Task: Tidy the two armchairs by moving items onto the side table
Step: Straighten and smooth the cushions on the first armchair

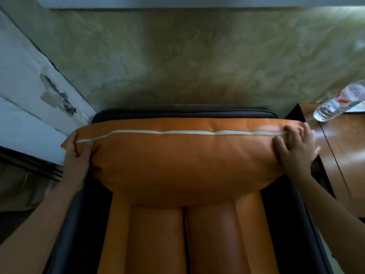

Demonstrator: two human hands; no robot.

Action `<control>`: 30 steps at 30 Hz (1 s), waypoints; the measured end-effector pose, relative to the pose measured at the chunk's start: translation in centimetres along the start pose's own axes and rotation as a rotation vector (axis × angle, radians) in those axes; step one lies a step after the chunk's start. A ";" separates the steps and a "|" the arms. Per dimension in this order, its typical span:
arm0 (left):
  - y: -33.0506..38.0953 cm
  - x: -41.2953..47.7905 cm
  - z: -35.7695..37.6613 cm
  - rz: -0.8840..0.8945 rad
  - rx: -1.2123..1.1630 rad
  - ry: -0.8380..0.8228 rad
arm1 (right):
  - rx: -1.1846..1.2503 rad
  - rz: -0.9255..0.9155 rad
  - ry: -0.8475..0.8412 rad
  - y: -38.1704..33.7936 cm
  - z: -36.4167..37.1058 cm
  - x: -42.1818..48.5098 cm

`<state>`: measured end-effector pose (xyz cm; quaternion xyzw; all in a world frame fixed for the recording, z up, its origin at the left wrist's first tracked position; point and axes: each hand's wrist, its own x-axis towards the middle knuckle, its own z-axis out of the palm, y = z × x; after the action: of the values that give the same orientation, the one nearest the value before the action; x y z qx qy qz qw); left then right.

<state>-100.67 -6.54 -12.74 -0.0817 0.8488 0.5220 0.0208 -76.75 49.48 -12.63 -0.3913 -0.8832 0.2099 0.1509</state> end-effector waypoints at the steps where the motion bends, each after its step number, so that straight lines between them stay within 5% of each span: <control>1: -0.2 0.9 0.3 0.005 0.031 0.003 | 0.062 0.067 0.011 0.1 0.5 0.1; 3: -0.2 3.0 1.0 -0.004 0.101 -0.032 | 0.158 0.119 -0.027 0.4 1.8 0.2; 7: -0.3 5.9 3.1 -0.023 0.227 -0.303 | 0.216 0.021 -0.415 1.5 4.9 0.2; 13: -0.9 6.0 5.7 -0.032 -0.003 -0.202 | 0.538 0.057 -0.290 2.6 5.9 1.8; 16: -1.3 7.1 5.7 -0.020 -0.021 -0.163 | 0.518 -0.034 -0.260 1.7 5.8 4.4; 30: -0.1 11.5 6.3 0.093 0.148 -0.243 | 0.360 0.070 -0.118 0.0 7.4 10.7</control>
<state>-112.25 -2.33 -17.10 0.0234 0.8789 0.4646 0.1053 -86.89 55.67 -17.95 -0.3754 -0.8246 0.3921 0.1592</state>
